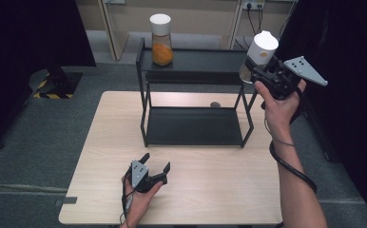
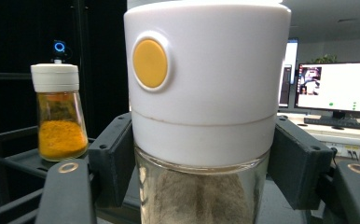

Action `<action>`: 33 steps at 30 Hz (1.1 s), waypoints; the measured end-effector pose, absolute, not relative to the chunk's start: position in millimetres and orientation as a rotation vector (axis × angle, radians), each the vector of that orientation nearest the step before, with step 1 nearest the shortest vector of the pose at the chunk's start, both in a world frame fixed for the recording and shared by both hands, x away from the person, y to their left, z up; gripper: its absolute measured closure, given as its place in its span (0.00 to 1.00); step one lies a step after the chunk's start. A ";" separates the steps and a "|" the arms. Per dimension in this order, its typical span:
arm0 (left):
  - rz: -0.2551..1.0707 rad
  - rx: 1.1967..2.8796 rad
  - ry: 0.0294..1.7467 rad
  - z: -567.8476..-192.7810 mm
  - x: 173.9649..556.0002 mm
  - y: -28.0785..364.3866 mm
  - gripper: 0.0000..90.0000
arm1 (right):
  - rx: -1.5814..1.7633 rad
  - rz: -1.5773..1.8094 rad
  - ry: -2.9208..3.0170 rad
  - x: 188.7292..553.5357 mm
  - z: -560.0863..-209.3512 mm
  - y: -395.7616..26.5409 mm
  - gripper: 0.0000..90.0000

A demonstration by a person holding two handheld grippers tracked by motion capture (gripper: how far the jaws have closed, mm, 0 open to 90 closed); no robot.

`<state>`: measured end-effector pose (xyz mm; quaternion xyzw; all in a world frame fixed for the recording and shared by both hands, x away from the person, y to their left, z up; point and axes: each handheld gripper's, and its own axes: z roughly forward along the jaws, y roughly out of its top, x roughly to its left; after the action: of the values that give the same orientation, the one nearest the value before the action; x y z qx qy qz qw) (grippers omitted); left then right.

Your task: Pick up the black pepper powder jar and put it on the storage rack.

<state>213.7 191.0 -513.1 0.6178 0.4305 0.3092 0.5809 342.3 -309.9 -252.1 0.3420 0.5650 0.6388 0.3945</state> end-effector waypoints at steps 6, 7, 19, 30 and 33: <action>0.724 1.444 1.005 -513.1 213.5 190.6 0.12 | 0.885 1.609 1.431 349.2 -248.4 -307.7 0.34; 0.723 1.444 1.006 -513.0 213.6 190.6 0.12 | 0.885 1.606 1.431 350.1 -248.1 -307.5 0.34; 0.724 1.447 1.003 -513.0 213.7 190.9 0.12 | 0.923 1.586 1.429 363.1 -244.2 -304.9 0.34; 0.723 1.446 1.004 -512.9 213.7 191.3 0.12 | 0.940 1.562 1.441 374.5 -239.4 -298.9 0.34; 0.722 1.446 1.004 -513.0 213.7 191.5 0.12 | 0.945 1.559 1.441 377.7 -238.8 -297.6 0.34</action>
<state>213.7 191.5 -513.0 0.6186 0.4295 0.3091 0.5808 377.7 -297.6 -238.8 0.3731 0.5689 0.6156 0.3977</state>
